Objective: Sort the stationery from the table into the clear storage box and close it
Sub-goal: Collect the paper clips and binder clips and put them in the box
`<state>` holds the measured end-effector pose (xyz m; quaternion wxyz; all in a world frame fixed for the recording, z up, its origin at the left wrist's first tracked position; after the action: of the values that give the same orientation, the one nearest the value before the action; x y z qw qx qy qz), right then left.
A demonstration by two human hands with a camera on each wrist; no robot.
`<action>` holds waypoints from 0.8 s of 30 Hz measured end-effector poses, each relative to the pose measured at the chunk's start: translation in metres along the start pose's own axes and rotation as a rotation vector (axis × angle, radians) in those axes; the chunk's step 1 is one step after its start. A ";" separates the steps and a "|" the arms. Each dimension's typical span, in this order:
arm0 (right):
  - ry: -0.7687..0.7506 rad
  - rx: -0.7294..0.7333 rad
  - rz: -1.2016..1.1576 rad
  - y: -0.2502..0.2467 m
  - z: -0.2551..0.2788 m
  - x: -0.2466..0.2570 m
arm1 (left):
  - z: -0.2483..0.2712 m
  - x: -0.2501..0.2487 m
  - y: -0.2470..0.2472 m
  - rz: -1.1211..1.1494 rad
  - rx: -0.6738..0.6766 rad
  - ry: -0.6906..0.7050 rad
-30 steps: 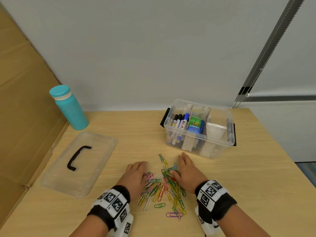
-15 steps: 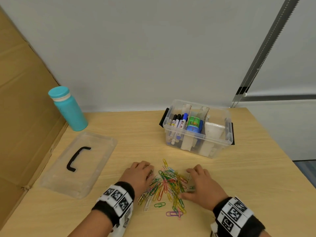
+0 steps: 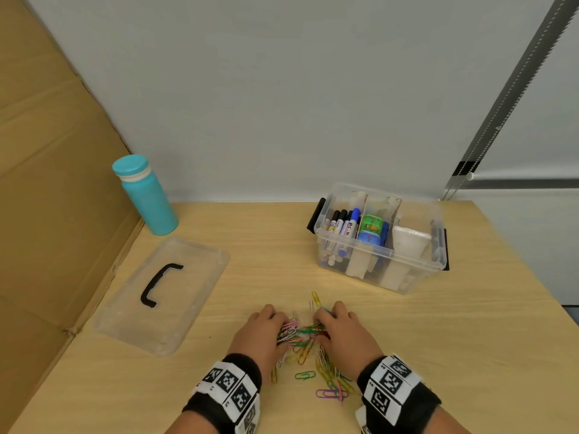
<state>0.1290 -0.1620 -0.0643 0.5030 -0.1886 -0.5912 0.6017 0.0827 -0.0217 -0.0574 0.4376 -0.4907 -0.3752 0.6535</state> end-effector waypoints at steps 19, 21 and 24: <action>0.025 -0.162 -0.583 -0.033 0.022 -0.037 | 0.001 0.000 -0.028 0.427 -0.234 0.058; 0.033 -0.179 -0.691 -0.041 0.026 -0.040 | 0.002 0.000 -0.031 0.479 -0.258 0.050; 0.021 -0.210 -0.797 -0.065 0.030 -0.042 | 0.004 0.002 -0.034 0.545 -0.277 0.045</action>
<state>0.1467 -0.2258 -0.0142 0.6807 -0.0012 -0.6709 0.2943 0.0860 -0.0090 -0.0257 0.1833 -0.6427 -0.3056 0.6781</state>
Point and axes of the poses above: each hand's wrist, its own z-axis away from the middle knuckle, its own y-axis out of the palm, x = y × z, the point moved 7 cm from there along -z, towards the middle knuckle, and after that the axes turned 1 degree about -z, right-handed, at the moved point
